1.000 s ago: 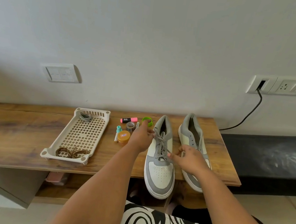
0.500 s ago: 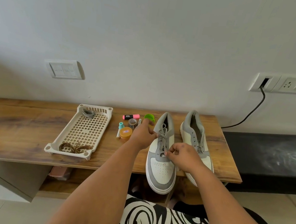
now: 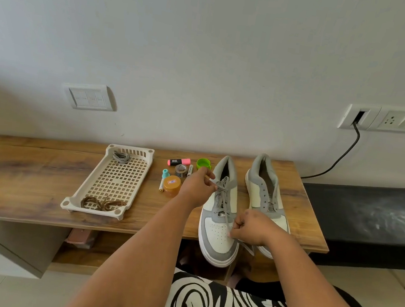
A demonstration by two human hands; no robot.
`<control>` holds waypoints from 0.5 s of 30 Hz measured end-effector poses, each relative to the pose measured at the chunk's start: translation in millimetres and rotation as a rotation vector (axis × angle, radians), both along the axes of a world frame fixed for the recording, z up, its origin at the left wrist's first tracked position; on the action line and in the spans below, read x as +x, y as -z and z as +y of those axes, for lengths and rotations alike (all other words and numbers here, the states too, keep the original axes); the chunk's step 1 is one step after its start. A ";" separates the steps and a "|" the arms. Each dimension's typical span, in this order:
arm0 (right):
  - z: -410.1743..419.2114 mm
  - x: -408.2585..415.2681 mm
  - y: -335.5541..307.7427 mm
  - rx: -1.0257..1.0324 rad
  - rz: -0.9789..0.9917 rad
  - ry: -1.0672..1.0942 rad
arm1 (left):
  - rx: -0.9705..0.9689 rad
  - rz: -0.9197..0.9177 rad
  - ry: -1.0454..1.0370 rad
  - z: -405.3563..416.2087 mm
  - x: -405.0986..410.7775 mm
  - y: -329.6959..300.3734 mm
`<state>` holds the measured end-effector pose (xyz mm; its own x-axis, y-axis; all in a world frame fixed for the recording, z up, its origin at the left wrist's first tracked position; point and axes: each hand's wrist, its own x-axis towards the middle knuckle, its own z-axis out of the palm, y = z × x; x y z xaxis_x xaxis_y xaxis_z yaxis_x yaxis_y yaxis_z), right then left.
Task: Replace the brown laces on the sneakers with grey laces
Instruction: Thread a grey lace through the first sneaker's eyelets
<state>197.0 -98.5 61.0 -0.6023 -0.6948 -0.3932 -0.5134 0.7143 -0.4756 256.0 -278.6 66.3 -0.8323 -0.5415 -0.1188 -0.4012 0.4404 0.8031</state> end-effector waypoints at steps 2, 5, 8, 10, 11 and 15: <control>0.6 -0.6 1.6 -0.011 -0.004 0.023 | -0.027 0.016 -0.016 -0.5 -1.0 1.3; 0.1 -1.9 1.5 -0.103 0.063 0.125 | -0.076 0.017 -0.001 -2.0 -3.6 1.4; -3.1 -6.4 0.2 -0.196 0.065 0.185 | -0.120 0.015 0.085 -5.7 -10.7 -0.1; -6.2 -9.3 -1.6 -0.255 0.053 0.206 | -0.163 0.002 0.153 -8.0 -15.3 -0.6; -8.6 -10.5 -1.3 -0.303 0.065 0.227 | -0.181 -0.010 0.173 -8.7 -17.3 -0.4; -22.5 -11.9 0.1 -0.639 0.214 0.358 | -0.196 0.031 0.136 -9.7 -23.2 2.1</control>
<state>185.1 -121.0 60.9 -0.8516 -0.4958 0.1703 -0.4295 0.4735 -0.7690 232.9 -288.3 64.2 -0.9008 -0.4341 0.0043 -0.3037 0.6372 0.7084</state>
